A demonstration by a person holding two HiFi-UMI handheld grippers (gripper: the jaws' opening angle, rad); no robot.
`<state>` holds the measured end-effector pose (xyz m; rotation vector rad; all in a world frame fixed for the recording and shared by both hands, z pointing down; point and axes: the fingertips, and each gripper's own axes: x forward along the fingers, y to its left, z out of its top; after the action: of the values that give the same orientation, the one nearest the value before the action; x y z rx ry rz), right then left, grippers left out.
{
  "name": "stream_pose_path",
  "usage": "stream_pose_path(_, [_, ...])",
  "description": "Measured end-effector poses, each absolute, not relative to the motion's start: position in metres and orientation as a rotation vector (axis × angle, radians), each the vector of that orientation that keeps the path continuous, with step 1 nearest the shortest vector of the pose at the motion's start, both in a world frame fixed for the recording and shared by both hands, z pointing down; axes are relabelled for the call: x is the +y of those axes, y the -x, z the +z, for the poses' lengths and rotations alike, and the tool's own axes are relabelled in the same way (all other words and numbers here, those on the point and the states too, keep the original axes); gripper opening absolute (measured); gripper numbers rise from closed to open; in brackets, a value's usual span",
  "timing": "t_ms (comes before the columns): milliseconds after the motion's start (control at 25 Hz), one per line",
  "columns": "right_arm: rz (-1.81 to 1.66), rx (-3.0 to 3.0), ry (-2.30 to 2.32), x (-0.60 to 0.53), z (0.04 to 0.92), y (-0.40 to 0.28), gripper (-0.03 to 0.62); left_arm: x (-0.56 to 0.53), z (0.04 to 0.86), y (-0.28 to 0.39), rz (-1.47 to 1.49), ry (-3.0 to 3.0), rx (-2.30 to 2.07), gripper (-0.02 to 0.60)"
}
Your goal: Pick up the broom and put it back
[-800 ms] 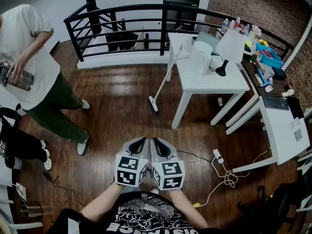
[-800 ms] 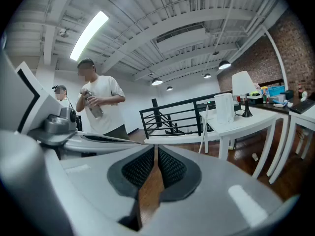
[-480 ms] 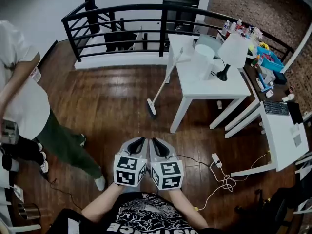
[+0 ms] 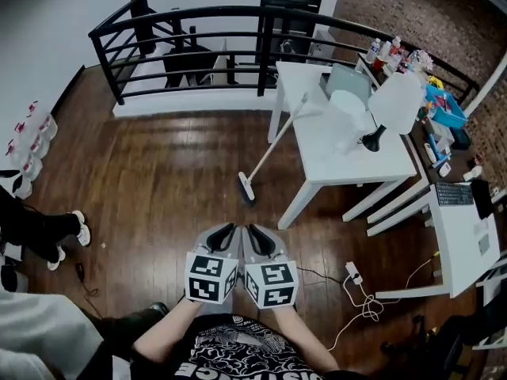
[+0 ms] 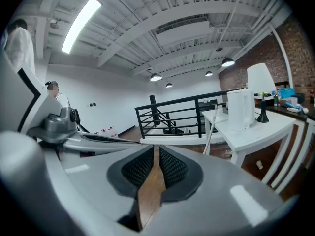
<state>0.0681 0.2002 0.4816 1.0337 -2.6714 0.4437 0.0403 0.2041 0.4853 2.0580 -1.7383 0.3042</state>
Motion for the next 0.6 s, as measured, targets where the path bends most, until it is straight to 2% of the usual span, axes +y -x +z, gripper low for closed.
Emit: stream_pose_path(600, [0.473,-2.624,-1.072,0.095,0.485,0.024,0.02,0.103,0.487,0.06,0.272,-2.039,-1.706,0.043])
